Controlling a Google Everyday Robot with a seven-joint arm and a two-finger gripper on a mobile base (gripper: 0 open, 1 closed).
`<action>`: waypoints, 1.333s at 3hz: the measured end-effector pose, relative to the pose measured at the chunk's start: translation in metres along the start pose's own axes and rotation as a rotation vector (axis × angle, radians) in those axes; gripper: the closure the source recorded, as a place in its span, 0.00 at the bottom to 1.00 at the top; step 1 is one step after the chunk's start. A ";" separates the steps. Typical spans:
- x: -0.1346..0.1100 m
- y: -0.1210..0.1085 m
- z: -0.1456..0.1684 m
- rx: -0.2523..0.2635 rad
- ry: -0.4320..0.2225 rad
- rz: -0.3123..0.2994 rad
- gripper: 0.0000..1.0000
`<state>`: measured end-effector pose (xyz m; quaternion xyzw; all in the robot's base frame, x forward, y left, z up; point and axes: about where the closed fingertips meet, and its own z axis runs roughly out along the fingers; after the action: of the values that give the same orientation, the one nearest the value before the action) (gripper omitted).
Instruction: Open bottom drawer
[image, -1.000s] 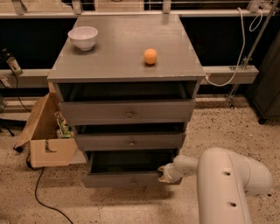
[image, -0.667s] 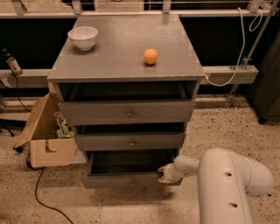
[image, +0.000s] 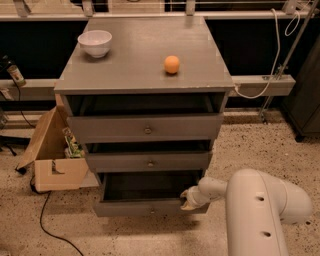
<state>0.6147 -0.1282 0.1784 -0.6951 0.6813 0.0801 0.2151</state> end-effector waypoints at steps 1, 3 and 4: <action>-0.002 0.006 0.007 -0.056 -0.007 -0.008 0.04; 0.002 0.054 0.028 -0.236 -0.008 0.023 0.08; 0.001 0.054 0.025 -0.238 -0.008 0.024 0.26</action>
Offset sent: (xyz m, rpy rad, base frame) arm -0.0479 0.0175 -0.0363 0.0116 0.2544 0.0999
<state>0.5660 -0.1174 0.1457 -0.7072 0.6744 0.1658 0.1325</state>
